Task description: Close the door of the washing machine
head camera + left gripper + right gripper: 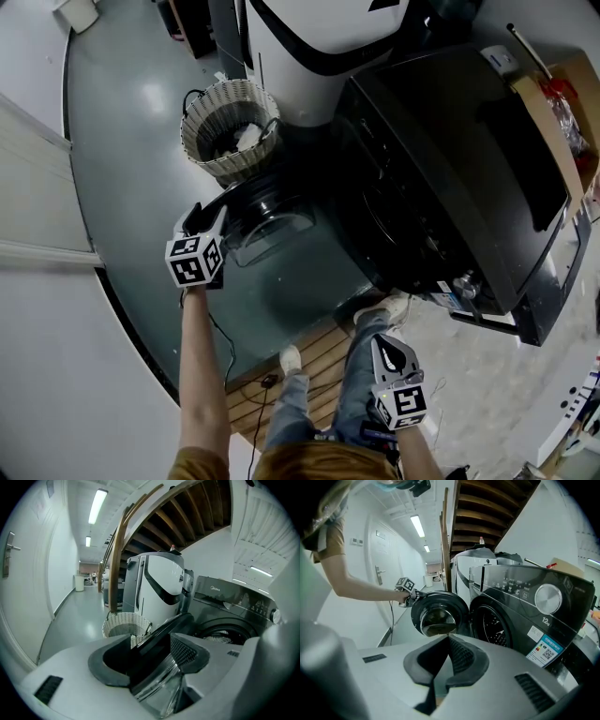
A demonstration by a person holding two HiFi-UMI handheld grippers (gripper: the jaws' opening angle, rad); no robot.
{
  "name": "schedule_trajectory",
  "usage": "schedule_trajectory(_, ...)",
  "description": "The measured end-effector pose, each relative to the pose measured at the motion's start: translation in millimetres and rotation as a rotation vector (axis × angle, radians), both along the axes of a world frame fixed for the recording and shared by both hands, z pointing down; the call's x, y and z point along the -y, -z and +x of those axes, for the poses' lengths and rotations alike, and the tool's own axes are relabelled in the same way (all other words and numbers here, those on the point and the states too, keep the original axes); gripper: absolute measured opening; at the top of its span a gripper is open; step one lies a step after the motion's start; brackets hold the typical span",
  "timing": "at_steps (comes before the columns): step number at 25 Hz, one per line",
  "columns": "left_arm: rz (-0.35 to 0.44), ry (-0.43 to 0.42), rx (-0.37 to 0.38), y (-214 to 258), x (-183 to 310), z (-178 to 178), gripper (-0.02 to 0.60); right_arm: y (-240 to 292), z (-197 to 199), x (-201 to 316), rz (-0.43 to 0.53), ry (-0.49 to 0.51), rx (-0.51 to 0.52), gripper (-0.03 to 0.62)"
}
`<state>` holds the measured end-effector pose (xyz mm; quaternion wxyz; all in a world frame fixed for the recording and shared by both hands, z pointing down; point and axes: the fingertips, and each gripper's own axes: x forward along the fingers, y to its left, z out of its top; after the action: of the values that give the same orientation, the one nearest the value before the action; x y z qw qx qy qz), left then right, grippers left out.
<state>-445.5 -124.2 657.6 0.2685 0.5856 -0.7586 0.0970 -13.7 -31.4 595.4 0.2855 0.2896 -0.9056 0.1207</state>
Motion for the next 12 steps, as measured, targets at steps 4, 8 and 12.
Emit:
schedule_trajectory(4, -0.013, 0.005, -0.005, -1, -4, 5, 0.278, 8, 2, -2, 0.012, -0.011, 0.007, 0.012)
schedule_trajectory(8, -0.02, 0.013, -0.006, 0, -9, 10, 0.278, 12, 6, -4, 0.024, -0.022, 0.014, 0.011)
schedule_trajectory(12, -0.039, 0.009, -0.008, 0, -13, 19, 0.276, 17, 10, -7, 0.032, -0.032, 0.023, 0.011)
